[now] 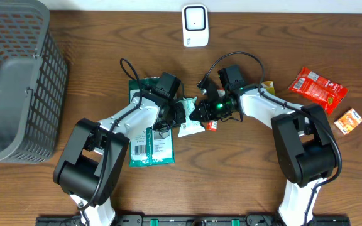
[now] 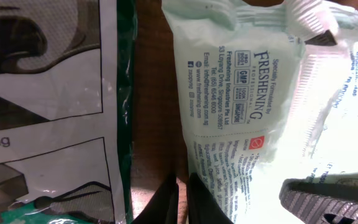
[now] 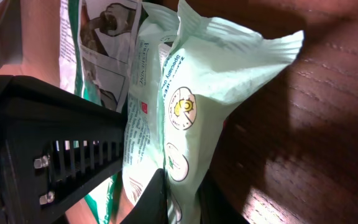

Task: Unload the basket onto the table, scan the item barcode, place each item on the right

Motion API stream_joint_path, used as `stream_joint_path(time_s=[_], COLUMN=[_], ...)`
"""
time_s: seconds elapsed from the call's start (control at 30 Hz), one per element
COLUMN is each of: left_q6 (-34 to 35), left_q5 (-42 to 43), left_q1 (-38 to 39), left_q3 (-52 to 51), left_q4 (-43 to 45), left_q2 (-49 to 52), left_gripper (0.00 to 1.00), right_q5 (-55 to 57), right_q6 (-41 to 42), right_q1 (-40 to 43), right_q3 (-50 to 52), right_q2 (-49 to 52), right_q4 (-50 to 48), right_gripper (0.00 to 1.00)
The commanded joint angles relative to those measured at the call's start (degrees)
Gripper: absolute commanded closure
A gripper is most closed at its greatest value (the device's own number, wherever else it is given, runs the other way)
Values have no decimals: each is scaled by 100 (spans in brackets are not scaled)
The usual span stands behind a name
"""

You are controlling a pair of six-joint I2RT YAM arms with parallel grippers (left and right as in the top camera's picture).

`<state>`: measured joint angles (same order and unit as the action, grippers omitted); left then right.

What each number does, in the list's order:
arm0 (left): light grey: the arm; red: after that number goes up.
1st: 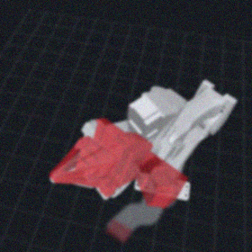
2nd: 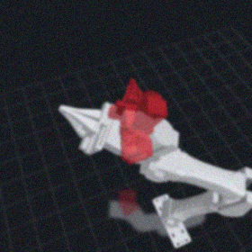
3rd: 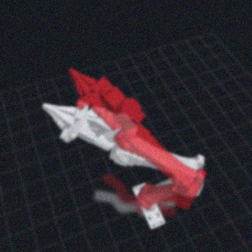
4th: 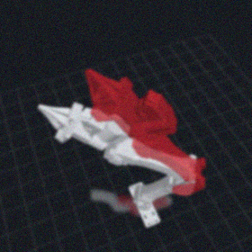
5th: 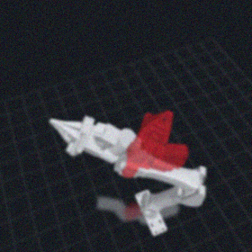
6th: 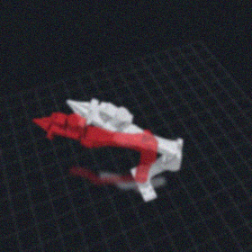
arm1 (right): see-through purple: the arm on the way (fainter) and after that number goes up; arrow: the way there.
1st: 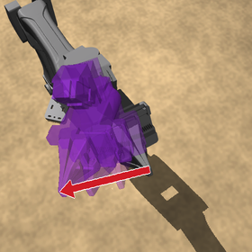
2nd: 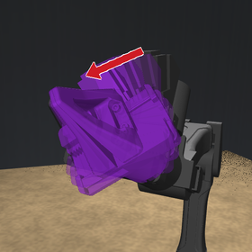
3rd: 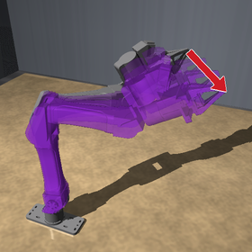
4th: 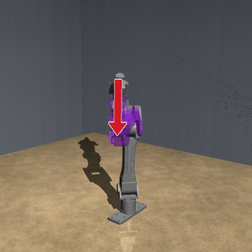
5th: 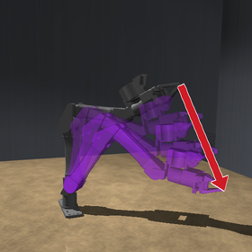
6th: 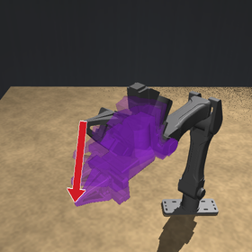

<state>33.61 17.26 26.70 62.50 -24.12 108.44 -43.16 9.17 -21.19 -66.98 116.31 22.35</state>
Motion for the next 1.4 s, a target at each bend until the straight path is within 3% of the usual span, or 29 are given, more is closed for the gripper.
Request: stream_joint_path(time_s=[0.0, 0.23, 0.43, 0.63, 0.73, 0.77, 0.8, 0.9, 1.1, 1.37], left_q6=[-52, -251, -470, -678, -815, -811, -813, -850, -850, -850], left_q5=[-317, -721, -1429, -1945, -1947, -1947, -1947, -1947, -1947, -1947], left_q1=[17, 11, -79, -763, -1244, -1427, -1519, -1799, -1919, -1919], left_q3=[-57, 0, 350, 1266, 1390, 1390, 1386, 1381, 1381, 1381], left_q4=[24, -136, -966, -2472, -2669, -2688, -2693, -2710, -2708, -2708], left_q2=[354, -310, -1445, -2177, -2310, -2310, -2304, -2304, -2304, -2304], left_gripper=[90, 90, 85, 83, 66, 48, 38, 18, 16, 16], right_q5=[-275, -348, -236, 1530, 2369, 2833, 3206, 4133, 5246, 5989], right_q6=[-66, -271, -562, -780, -949, -1008, -1019, -1397, -3390, -5368], right_q1=[-201, 33, 243, 131, -37, -125, -208, -479, -968, -1110], right_q3=[37, 26, -9, -879, -1478, -1644, -1762, -2041, -2184, -2184], right_q2=[-92, -332, -1196, -1880, -1886, -1886, -1886, -1886, -1847, -1690], right_q4=[37, 111, 437, 2035, 2677, 2739, 2739, 2581, 1375, -297], right_gripper=[99, 99, 99, 99, 99, 99, 99, 99, 99, 99])
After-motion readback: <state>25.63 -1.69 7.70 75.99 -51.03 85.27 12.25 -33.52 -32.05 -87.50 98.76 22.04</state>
